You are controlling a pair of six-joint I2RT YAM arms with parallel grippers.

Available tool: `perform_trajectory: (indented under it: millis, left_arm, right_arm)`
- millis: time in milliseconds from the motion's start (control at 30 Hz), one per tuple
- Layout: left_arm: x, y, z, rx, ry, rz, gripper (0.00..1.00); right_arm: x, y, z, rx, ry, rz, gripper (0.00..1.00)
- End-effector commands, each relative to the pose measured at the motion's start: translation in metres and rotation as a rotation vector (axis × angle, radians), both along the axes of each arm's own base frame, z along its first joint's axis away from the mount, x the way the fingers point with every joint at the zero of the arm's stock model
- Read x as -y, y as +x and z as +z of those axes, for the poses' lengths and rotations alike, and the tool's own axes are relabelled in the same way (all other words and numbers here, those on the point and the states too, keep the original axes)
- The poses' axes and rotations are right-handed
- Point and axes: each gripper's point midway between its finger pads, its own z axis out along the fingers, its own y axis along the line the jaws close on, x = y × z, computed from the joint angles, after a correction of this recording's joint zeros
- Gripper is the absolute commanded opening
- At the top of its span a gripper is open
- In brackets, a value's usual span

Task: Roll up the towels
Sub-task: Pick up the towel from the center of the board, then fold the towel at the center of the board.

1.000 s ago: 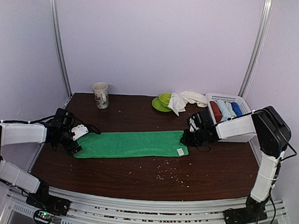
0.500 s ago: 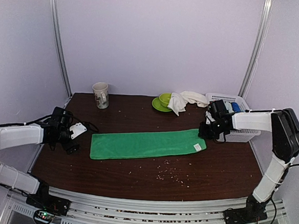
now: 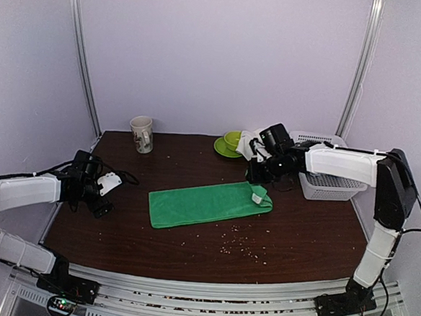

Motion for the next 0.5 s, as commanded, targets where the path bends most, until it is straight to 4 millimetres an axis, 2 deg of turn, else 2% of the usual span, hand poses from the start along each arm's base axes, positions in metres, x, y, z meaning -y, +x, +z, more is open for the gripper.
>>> perform_trajectory:
  millis: [0, 167, 333, 467]
  left_arm:
    - [0.003, 0.007, 0.016, 0.038, -0.042, 0.013, 0.98]
    - [0.003, 0.006, 0.015, 0.044, -0.049, 0.016, 0.98]
    - [0.005, 0.005, 0.012, 0.037, -0.063, 0.016, 0.98]
    - [0.005, 0.005, 0.01, 0.038, -0.062, 0.016, 0.98]
  right_arm:
    - [-0.065, -0.01, -0.002, -0.018, 0.077, 0.08, 0.0]
    - [-0.123, -0.022, -0.01, -0.028, 0.104, 0.157, 0.0]
    - [-0.159, -0.024, -0.013, -0.026, 0.145, 0.186, 0.0]
    - [-0.18, -0.028, -0.02, -0.037, 0.15, 0.213, 0.0]
